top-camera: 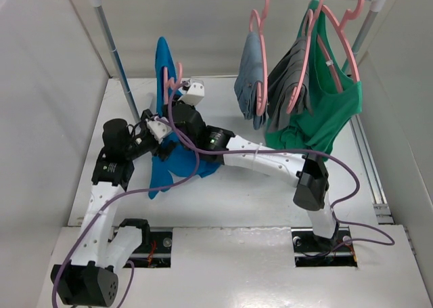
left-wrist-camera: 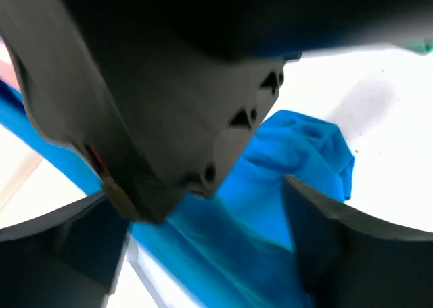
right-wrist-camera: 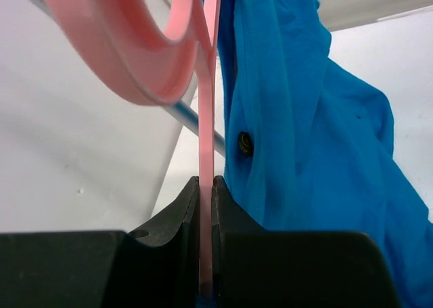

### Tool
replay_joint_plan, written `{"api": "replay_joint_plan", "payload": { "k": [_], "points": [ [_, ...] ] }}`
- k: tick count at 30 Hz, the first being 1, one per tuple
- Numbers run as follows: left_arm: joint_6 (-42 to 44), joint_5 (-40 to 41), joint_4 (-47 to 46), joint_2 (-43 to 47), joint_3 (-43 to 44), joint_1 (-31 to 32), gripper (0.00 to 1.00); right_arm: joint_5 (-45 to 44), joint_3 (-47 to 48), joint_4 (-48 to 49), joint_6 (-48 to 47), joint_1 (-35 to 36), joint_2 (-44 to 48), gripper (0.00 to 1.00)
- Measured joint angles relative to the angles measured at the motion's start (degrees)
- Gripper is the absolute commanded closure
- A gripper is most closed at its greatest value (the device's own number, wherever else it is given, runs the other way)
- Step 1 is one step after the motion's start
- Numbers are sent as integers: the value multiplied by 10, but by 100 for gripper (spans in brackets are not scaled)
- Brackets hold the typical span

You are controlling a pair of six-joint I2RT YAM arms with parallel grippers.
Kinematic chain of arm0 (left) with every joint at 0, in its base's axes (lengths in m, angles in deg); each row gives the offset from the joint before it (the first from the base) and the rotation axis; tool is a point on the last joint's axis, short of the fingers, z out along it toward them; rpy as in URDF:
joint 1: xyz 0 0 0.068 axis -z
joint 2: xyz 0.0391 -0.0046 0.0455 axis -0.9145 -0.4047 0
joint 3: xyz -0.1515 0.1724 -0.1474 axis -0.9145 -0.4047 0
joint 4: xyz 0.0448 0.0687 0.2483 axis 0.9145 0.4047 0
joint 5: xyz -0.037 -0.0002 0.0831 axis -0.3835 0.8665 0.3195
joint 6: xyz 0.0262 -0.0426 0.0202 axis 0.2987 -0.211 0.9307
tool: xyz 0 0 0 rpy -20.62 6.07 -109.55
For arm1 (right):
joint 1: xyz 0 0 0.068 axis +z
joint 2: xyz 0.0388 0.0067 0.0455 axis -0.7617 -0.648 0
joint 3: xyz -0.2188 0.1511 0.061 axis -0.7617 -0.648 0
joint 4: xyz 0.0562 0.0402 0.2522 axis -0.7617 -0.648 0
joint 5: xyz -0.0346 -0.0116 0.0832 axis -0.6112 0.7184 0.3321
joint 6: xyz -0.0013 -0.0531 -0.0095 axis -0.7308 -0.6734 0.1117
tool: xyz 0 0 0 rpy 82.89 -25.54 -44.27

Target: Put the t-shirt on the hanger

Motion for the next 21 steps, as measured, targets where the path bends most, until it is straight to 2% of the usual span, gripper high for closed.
{"api": "replay_joint_plan", "payload": {
  "k": [4,5,9,21],
  "points": [
    [-14,30,-7,-17,0,4,61,7,-8,16,18,-12,0,100],
    [-16,39,-5,-21,0,6,74,7,-11,22,23,-15,0,100],
    [-33,98,-2,-28,-1,-2,100,-10,-17,27,38,-18,0,100],
    [-130,125,42,14,6,-1,100,6,-29,41,44,-10,8,100]
  ]
}}
